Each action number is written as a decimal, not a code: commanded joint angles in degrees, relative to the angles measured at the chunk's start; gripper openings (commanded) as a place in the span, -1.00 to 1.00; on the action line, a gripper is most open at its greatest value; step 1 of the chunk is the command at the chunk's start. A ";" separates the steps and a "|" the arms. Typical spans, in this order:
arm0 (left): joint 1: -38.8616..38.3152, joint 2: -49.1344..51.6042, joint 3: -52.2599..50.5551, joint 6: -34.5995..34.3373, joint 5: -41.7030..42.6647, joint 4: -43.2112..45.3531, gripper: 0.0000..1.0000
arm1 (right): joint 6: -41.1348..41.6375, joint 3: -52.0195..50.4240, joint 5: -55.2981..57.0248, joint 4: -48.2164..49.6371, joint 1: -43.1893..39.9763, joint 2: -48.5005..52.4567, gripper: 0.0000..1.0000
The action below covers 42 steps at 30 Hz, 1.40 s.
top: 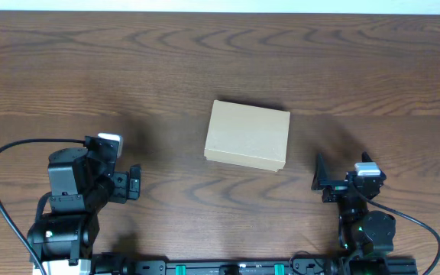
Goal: Pack container
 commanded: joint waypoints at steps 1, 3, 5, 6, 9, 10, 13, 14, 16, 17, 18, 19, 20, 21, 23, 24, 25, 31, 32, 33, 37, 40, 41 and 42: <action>0.35 0.04 0.24 0.61 -0.22 0.00 0.91 | -3.02 -0.66 -0.33 -0.02 -0.57 -0.61 0.99; 0.35 0.04 0.24 0.61 -0.22 0.00 0.91 | -3.87 -0.66 -0.33 -0.04 -0.57 -0.61 0.99; 0.35 0.04 0.24 0.59 -0.22 0.00 0.91 | -3.96 -0.66 -0.24 -0.04 -0.57 -0.61 0.98; 0.35 0.04 0.24 0.59 -0.22 0.00 0.91 | -4.11 -0.66 -0.11 -0.02 -0.57 -0.61 0.98; 0.35 0.04 0.24 0.61 -0.22 0.00 0.91 | -4.31 -0.66 -0.09 -0.02 -0.57 -0.61 0.98; 0.35 0.04 0.24 0.59 -0.22 0.00 0.91 | -4.28 -0.66 -0.15 -0.02 -0.57 -0.59 0.98; 0.35 0.04 0.24 0.59 -0.22 0.00 0.91 | -4.28 -0.66 -0.13 -0.02 -0.57 -0.59 0.98; 0.35 0.04 0.24 0.61 -0.22 0.00 0.91 | -4.28 -0.66 -0.13 -0.02 -0.57 -0.59 0.98; 0.35 0.04 0.24 0.59 -0.22 0.00 0.91 | -4.28 -0.66 -0.11 0.00 -0.57 -0.59 0.98; 0.35 0.04 0.24 0.59 -0.22 0.00 0.91 | -4.28 -0.66 -0.13 -0.02 -0.57 -0.59 0.99; 0.35 0.04 0.24 0.59 -0.22 0.00 0.91 | -4.28 -0.66 -0.13 0.00 -0.57 -0.59 0.98; 0.35 0.04 0.24 0.61 -0.22 0.00 0.91 | -4.28 -0.66 -0.13 -0.02 -0.57 -0.59 0.98; 0.35 0.04 0.24 0.59 -0.22 0.00 0.91 | -4.28 -0.66 -0.11 0.00 -0.57 -0.59 0.99; 0.35 0.04 0.24 0.61 -0.22 0.00 0.91 | -4.28 -0.66 -0.13 0.00 -0.57 -0.59 0.98; 0.35 0.04 0.24 0.59 -0.22 0.00 0.91 | -4.28 -0.66 -0.13 0.00 -0.57 -0.59 0.99; 0.35 0.04 0.24 0.59 -0.22 0.00 0.91 | -4.28 -0.66 -0.11 0.00 -0.57 -0.59 0.98; 0.35 0.04 0.24 0.59 -0.22 0.00 0.91 | -4.28 -0.66 -0.13 0.00 -0.57 -0.59 0.99; 0.35 0.04 0.24 0.59 -0.22 0.00 0.91 | -4.28 -0.66 -0.11 0.00 -0.57 -0.59 0.98; 0.35 0.04 0.24 0.59 -0.22 0.00 0.91 | -4.28 -0.66 -0.13 0.00 -0.57 -0.59 0.98; 0.35 0.04 0.24 0.59 -0.22 0.00 0.91 | -4.28 -0.66 -0.13 -0.02 -0.57 -0.59 0.98; 0.35 0.04 0.24 0.61 -0.24 -0.24 0.91 | -4.28 -0.66 -0.13 0.00 -0.57 -0.59 0.98; 0.35 0.04 0.07 0.55 0.35 -0.20 0.91 | -4.28 -0.66 -0.13 0.00 -0.57 -0.59 0.98; 0.35 -0.31 -0.26 0.57 1.57 1.16 0.91 | -4.28 -0.66 -0.13 0.00 -0.57 -0.59 0.99; 0.35 -0.72 -0.46 0.57 2.99 2.73 0.91 | -4.28 -0.66 -0.13 0.00 -0.57 -0.59 0.99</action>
